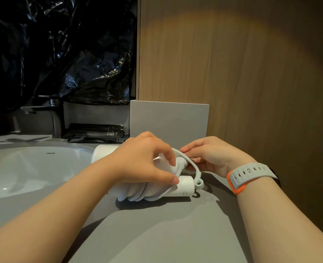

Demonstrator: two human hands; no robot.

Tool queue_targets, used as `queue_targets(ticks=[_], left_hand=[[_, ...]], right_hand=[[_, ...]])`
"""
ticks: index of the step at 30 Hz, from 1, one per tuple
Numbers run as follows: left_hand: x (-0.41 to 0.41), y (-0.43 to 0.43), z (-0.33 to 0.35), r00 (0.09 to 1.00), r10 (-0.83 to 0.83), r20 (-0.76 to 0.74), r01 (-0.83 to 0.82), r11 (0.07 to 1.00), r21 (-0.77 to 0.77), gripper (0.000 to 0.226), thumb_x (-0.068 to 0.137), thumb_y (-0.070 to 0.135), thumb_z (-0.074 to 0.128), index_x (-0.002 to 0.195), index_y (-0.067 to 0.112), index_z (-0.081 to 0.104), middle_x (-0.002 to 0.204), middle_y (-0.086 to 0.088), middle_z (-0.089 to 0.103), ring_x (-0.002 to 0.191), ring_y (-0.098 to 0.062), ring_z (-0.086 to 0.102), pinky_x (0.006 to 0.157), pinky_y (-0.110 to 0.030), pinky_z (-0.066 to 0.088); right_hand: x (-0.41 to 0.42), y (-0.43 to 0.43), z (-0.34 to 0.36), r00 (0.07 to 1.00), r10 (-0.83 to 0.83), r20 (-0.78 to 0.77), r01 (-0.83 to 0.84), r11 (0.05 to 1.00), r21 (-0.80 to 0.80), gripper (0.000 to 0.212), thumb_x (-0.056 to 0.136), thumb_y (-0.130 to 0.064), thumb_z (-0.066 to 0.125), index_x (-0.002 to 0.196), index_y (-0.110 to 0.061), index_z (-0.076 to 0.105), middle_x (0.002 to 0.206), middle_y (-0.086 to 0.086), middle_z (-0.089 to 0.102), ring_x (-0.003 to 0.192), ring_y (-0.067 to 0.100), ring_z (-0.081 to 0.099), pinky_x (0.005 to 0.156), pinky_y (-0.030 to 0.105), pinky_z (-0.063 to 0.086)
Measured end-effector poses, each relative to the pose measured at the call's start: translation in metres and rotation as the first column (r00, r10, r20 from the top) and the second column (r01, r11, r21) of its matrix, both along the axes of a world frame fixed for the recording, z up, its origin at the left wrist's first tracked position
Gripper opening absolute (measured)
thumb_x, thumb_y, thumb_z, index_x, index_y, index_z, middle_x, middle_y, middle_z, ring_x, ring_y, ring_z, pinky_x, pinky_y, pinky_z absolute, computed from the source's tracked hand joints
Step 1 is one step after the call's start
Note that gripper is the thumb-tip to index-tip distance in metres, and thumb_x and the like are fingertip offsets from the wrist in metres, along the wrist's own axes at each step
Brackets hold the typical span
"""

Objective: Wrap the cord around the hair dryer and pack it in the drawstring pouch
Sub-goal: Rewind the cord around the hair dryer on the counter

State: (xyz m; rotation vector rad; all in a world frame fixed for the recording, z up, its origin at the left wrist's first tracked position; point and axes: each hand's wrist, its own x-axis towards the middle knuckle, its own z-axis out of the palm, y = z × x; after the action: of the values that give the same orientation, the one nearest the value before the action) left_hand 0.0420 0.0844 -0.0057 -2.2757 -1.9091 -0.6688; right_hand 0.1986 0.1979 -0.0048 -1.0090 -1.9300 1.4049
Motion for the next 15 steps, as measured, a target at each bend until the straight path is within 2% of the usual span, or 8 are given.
queue_targets(ticks=[6, 11, 13, 15], left_hand=[[-0.002, 0.0, -0.001, 1.0, -0.016, -0.013, 0.016, 1.0, 0.021, 0.041, 0.046, 0.077, 0.048, 0.074, 0.047, 0.058, 0.079, 0.017, 0.058, 0.096, -0.001, 0.042, 0.084, -0.036, 0.044], [-0.003, 0.001, 0.0, 1.0, -0.008, -0.013, 0.009, 1.0, 0.023, 0.043, 0.044, 0.077, 0.048, 0.073, 0.047, 0.057, 0.078, 0.02, 0.056, 0.096, 0.002, 0.04, 0.081, -0.03, 0.043], [-0.002, 0.0, 0.0, 1.0, -0.004, 0.008, 0.004, 1.0, 0.011, 0.04, 0.044, 0.076, 0.053, 0.07, 0.046, 0.057, 0.075, 0.021, 0.056, 0.097, 0.004, 0.039, 0.076, -0.026, 0.04], [0.0, -0.001, 0.0, 1.0, 0.007, 0.001, -0.007, 1.0, -0.025, 0.034, 0.051, 0.069, 0.067, 0.071, 0.043, 0.057, 0.075, 0.018, 0.057, 0.097, 0.002, 0.039, 0.076, -0.026, 0.042]], right_hand=[[-0.004, 0.007, -0.007, 0.991, -0.05, -0.122, 0.027, 0.983, -0.183, 0.012, 0.08, 0.002, 0.066, 0.09, -0.004, 0.069, 0.085, 0.016, 0.069, 0.076, 0.025, 0.067, 0.064, 0.03, 0.058], [-0.009, 0.007, -0.012, 0.979, -0.108, -0.173, 0.051, 0.952, -0.303, 0.022, 0.081, 0.003, 0.064, 0.101, -0.007, 0.067, 0.09, 0.016, 0.069, 0.075, 0.024, 0.065, 0.052, 0.026, 0.055], [-0.01, 0.007, -0.013, 0.968, -0.15, -0.203, 0.074, 0.938, -0.34, 0.025, 0.081, 0.007, 0.063, 0.1, -0.011, 0.065, 0.092, 0.017, 0.068, 0.073, 0.025, 0.065, 0.05, 0.026, 0.054], [-0.011, 0.008, -0.013, 0.945, -0.219, -0.243, 0.121, 0.923, -0.364, 0.029, 0.082, 0.012, 0.058, 0.096, -0.012, 0.063, 0.09, 0.018, 0.066, 0.07, 0.025, 0.063, 0.05, 0.028, 0.052]])
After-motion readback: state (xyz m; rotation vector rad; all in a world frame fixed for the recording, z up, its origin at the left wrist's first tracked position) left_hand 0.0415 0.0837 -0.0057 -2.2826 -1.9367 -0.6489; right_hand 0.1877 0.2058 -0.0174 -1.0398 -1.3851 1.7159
